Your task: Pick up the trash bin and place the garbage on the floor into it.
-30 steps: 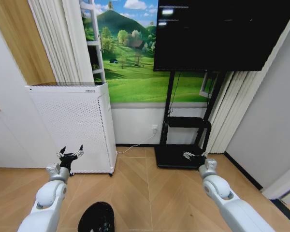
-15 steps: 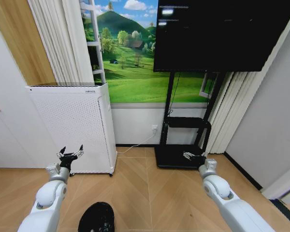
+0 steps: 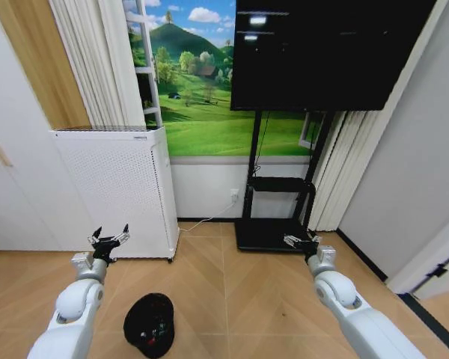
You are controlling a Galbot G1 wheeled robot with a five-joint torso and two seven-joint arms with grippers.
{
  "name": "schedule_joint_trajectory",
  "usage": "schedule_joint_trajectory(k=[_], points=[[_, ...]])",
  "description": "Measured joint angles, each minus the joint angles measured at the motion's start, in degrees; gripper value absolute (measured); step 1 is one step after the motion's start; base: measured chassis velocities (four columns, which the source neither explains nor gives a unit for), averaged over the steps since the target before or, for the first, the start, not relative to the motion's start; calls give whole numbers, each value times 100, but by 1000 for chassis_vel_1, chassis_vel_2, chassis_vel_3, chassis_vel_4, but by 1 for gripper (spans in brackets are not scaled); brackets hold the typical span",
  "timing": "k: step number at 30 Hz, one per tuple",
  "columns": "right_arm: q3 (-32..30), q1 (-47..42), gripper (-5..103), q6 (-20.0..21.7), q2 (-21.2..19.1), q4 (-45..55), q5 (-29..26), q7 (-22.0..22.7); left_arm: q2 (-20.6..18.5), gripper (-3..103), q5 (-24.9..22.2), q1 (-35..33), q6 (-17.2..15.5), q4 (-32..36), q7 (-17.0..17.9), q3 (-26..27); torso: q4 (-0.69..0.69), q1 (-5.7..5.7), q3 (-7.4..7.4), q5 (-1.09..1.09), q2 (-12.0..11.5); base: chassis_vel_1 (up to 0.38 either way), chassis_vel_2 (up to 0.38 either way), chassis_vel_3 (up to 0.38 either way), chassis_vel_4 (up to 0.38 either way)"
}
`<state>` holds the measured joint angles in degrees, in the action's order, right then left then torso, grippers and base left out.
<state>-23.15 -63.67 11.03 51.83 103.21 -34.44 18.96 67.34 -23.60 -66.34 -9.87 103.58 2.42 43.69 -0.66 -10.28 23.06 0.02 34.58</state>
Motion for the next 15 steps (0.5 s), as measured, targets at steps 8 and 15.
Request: schedule_joint_trajectory(k=[8, 15], points=[[1, 0, 100, 0, 0, 0, 0, 0, -1, 100, 0, 0, 0, 0, 0, 1, -2, 2, -5, 1, -6, 297, -325, -268, 318], [0, 1, 100, 0, 0, 1, 0, 0, -1, 100, 0, -1, 1, 0, 0, -2, 1, 5, -7, -8, -10, 349, -400, -355, 383]])
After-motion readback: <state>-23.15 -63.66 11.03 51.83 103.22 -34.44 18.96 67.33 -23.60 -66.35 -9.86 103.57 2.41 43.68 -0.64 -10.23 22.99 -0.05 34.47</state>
